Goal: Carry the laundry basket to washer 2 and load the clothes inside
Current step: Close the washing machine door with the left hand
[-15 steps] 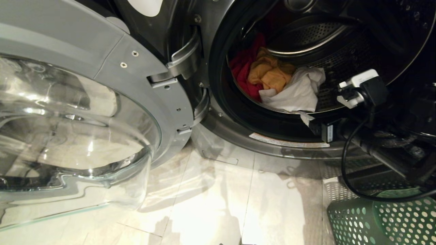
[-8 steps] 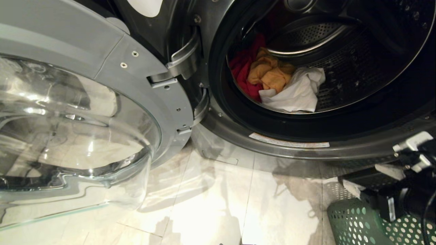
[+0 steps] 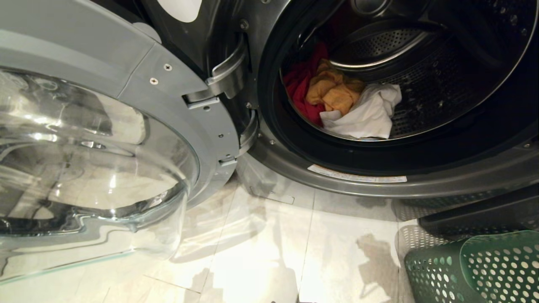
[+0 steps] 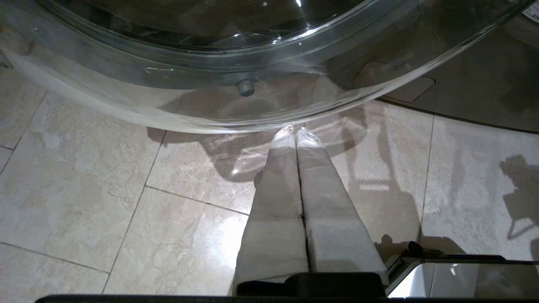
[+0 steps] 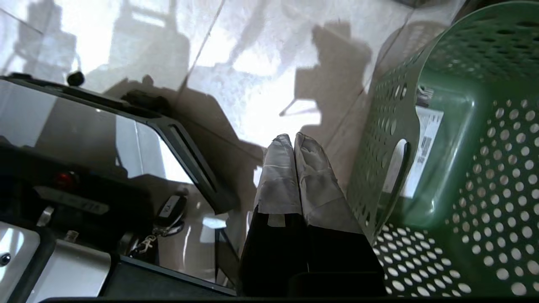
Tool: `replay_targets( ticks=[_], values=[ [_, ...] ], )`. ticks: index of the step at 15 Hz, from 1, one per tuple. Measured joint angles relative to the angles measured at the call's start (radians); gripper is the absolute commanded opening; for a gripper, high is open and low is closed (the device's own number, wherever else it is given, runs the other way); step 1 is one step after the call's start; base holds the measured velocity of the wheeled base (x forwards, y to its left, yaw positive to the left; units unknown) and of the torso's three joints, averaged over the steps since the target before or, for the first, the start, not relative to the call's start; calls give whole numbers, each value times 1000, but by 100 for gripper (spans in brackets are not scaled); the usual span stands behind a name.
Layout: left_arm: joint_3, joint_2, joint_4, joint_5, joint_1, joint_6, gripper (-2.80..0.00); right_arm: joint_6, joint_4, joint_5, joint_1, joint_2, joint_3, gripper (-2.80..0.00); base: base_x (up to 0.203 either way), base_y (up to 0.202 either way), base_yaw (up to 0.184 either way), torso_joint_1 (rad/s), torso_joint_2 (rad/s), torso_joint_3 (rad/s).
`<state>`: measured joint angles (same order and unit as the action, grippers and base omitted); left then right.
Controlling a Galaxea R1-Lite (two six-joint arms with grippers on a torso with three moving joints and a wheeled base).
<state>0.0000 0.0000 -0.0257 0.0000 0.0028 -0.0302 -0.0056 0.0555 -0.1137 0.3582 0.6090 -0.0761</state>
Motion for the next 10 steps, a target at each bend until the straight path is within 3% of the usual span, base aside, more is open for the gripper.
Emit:
replay_targets(
  ticks=[4, 10],
  values=[
    [0, 0, 0, 0, 0, 0, -280, -101, -86, 128, -142, -260, 64, -280, 0, 0, 0, 0, 0, 0],
    [0, 0, 0, 0, 0, 0, -280, -140, -92, 142, -256, -331, 75, -280, 0, 0, 0, 0, 0, 0]
  ],
)
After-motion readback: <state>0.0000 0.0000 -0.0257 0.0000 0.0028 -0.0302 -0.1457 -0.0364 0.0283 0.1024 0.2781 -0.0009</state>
